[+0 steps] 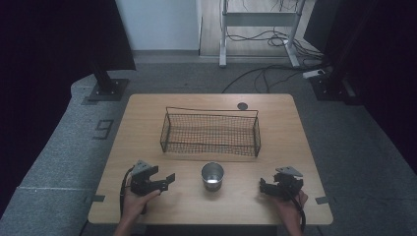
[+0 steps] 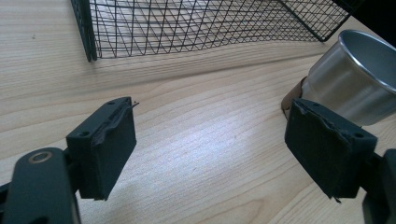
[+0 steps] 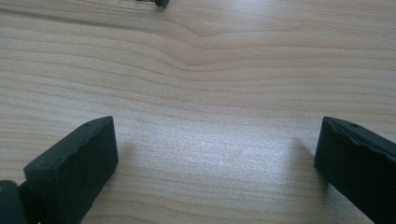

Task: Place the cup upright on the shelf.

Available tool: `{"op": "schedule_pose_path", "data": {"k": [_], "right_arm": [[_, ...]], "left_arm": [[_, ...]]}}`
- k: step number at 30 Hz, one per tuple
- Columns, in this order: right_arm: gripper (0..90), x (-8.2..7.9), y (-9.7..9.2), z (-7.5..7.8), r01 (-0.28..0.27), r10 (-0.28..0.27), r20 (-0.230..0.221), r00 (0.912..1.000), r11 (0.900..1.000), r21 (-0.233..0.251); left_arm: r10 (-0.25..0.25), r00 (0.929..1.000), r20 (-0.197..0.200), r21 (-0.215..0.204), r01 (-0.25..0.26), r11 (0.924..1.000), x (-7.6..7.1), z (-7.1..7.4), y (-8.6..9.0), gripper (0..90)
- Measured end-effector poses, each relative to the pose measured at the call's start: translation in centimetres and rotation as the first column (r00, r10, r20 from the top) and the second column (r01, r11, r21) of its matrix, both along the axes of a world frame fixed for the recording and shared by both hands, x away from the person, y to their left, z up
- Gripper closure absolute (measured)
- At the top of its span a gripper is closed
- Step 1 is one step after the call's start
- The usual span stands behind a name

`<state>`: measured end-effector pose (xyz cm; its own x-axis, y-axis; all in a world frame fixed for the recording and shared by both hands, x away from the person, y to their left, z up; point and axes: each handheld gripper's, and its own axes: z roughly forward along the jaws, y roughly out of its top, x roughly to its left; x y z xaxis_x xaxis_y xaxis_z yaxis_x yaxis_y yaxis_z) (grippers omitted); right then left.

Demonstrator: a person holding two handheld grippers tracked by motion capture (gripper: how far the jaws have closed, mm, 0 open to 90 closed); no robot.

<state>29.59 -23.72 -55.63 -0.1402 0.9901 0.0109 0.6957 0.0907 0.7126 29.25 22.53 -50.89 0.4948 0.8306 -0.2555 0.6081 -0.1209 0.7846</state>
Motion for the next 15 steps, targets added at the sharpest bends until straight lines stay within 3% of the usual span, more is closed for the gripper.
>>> {"op": "schedule_pose_path", "data": {"k": [15], "right_arm": [[0.0,0.0,0.0,0.0,0.0,0.0,0.001,1.0,1.0,0.002]], "left_arm": [[0.017,0.9995,0.027,-0.034,-0.017,0.9993,-0.4,1.3,0.8,16.7]]}}
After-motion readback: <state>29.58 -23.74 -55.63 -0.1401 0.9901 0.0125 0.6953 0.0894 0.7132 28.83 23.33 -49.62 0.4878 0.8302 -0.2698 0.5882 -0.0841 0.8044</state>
